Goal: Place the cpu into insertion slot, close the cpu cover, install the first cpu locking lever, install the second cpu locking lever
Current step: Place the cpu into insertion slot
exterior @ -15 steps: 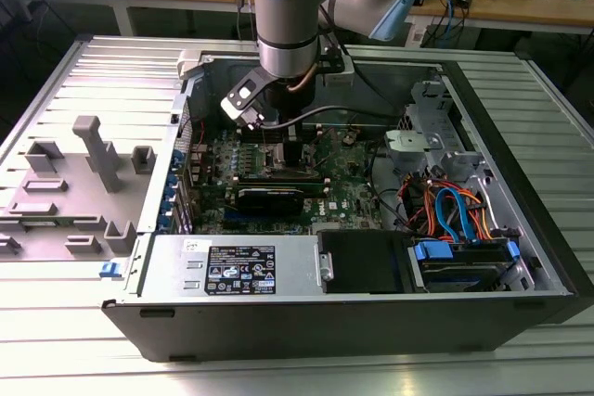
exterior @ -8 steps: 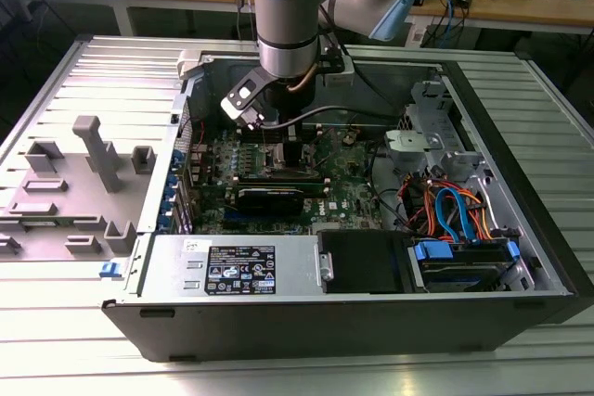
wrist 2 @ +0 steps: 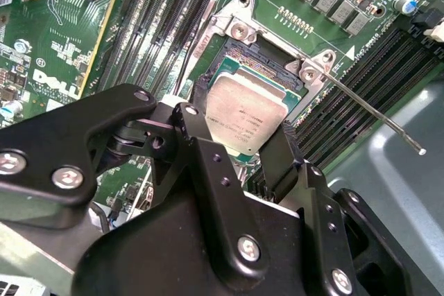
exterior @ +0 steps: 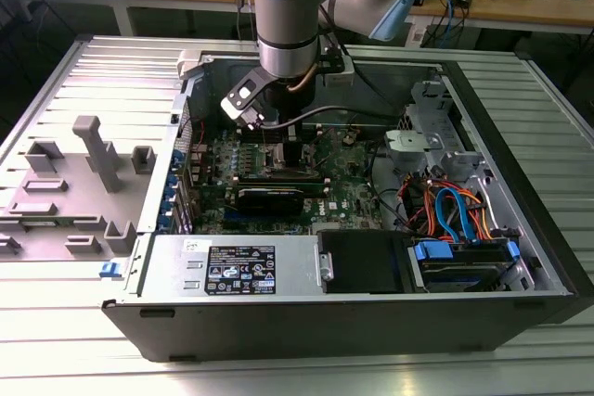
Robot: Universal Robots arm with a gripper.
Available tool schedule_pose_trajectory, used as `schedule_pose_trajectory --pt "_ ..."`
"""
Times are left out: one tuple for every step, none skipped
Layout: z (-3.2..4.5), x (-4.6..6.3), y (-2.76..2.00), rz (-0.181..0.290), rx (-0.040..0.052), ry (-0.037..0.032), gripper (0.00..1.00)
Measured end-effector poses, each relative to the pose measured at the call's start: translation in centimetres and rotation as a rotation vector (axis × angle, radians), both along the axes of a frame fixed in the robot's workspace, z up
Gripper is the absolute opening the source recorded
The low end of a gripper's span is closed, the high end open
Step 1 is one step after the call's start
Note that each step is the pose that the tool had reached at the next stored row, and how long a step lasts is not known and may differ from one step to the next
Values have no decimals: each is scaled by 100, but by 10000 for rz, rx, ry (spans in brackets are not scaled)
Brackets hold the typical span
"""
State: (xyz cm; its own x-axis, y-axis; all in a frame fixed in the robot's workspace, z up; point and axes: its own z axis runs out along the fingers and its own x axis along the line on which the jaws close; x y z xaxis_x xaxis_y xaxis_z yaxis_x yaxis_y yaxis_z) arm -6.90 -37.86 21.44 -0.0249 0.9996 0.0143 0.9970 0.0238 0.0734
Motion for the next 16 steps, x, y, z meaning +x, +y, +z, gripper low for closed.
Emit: schedule_pose_trajectory --pt "-70 1 13 -53 -5 1 55" --pt "-84 0 13 -56 -7 1 55" --pt "-90 0 13 -56 -12 1 55" --pt "-93 0 13 -56 -22 0 55" --pt "-96 0 13 -57 -34 1 55" --pt "-98 0 13 -56 -47 1 55" --pt "-99 0 13 -57 -65 2 55" --pt "-103 0 13 -57 -65 1 55" --pt "-111 0 13 -56 -64 0 55" --pt "-115 0 13 -55 -65 1 55" --pt "-117 0 13 -55 -66 2 55" --pt "-122 0 14 -56 -64 0 55" --pt "-127 0 14 -56 -64 0 55" --pt "-134 0 14 -56 -64 1 55" --pt "-142 0 14 -56 -65 1 55" --pt "-150 0 14 -56 -65 0 55"
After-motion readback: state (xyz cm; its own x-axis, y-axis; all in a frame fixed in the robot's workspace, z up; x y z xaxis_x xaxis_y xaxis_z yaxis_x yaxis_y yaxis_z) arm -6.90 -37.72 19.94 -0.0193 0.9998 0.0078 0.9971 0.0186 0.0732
